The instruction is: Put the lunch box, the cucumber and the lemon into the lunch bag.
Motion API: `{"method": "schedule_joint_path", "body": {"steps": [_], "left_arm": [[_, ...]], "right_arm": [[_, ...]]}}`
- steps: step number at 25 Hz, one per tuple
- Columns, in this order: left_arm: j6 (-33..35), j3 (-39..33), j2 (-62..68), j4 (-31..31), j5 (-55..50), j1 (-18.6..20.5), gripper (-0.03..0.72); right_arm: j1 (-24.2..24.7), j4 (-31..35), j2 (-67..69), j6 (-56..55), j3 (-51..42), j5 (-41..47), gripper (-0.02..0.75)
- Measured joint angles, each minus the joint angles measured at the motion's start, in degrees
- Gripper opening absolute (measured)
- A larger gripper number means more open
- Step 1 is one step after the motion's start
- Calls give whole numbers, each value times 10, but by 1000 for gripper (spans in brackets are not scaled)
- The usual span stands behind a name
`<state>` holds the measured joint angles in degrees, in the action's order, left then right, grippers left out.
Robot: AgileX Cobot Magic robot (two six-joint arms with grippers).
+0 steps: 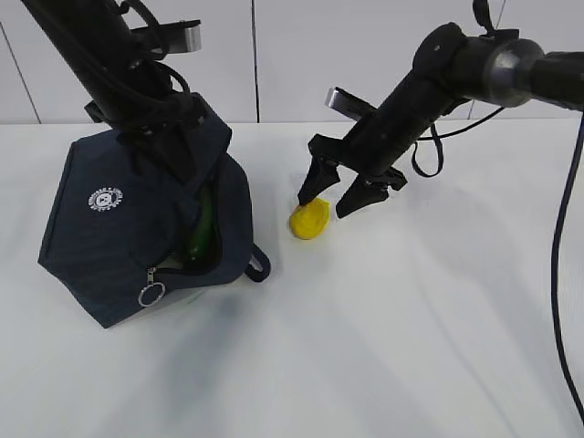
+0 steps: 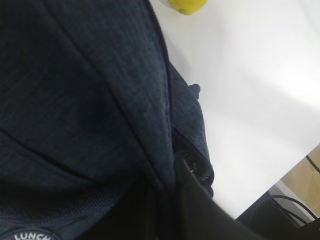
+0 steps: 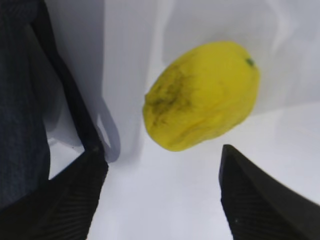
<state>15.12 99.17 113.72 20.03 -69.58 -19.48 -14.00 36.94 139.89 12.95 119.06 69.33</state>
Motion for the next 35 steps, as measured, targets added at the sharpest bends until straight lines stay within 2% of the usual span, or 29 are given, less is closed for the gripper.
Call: {"method": "schedule_joint_path", "body": {"steps": [7, 11, 17, 35], "left_arm": [[0, 0, 0, 0, 0, 0, 18], [2, 0, 0, 0, 0, 0, 18], [4, 0, 0, 0, 0, 0, 18], [8, 0, 0, 1, 0, 0, 18]], "right_arm": [[-29, -36, 0, -39, 0, 0, 554], [-33, -42, 0, -57, 0, -18, 554], [-33, -86, 0, -85, 0, -35, 554], [-33, -80, 0, -89, 0, -83, 554]]}}
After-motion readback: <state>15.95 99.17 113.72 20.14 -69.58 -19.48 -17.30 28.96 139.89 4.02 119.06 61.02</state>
